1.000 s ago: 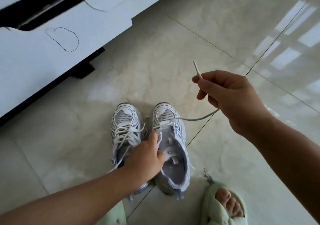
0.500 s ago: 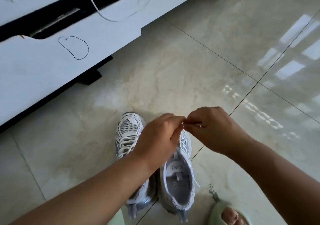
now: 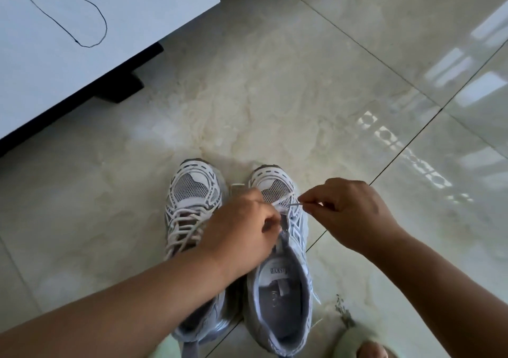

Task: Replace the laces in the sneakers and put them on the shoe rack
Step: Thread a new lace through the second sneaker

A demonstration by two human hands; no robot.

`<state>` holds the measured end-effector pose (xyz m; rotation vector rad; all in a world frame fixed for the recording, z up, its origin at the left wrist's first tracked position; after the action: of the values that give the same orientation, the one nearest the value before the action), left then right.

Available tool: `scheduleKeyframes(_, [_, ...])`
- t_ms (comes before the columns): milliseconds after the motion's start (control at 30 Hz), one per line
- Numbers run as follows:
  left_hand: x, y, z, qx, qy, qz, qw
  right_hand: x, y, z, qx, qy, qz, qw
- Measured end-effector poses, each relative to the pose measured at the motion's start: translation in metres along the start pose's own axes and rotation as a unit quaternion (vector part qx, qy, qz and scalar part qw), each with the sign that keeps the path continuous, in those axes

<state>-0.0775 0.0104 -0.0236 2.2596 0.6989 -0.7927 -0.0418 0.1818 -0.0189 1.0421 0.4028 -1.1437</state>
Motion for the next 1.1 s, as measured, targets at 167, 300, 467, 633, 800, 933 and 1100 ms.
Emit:
scheduleKeyframes(167, [0.014, -0.004, -0.007, -0.042, -0.012, -0.028, 0.999, 0.017, 0.005, -0.005, -0.001, 0.016, -0.032, 0.999])
scheduleKeyframes(300, [0.018, -0.006, -0.005, -0.084, 0.014, -0.04, 0.996, 0.017, 0.002, -0.005, -0.052, 0.058, -0.062, 0.995])
scheduleKeyframes(467, [0.019, -0.007, -0.005, -0.107, -0.002, -0.03, 0.994, 0.018, 0.0, -0.004, -0.09, 0.117, -0.052, 0.988])
scheduleKeyframes(633, [0.023, -0.009, -0.006, -0.097, 0.021, -0.041, 0.994, 0.019, -0.008, -0.004, -0.156, 0.134, -0.03, 0.978])
scheduleKeyframes(800, [0.026, -0.009, -0.004, -0.087, 0.038, -0.06, 0.994, 0.025, -0.011, -0.005, -0.147, 0.077, -0.029, 0.986])
scheduleKeyframes(933, [0.03, -0.012, -0.003, -0.077, 0.048, -0.072, 0.993, 0.031, -0.009, -0.015, -0.092, -0.016, -0.039, 0.995])
scheduleKeyframes(1100, [0.038, -0.013, 0.003, -0.079, 0.133, -0.109, 0.982, 0.033, -0.012, -0.018, -0.117, -0.042, -0.05, 0.991])
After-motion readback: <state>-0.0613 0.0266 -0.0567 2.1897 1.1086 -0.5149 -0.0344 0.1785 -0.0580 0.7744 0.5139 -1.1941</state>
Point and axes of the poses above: each hand's wrist, its own y-axis away from the middle knuckle, its own x-axis out of the palm, z = x × y, the point moved 1 cm from there along -y, towards the middle knuckle, and after that the axes turned 12 degrees about z, right-handed, at the moved point
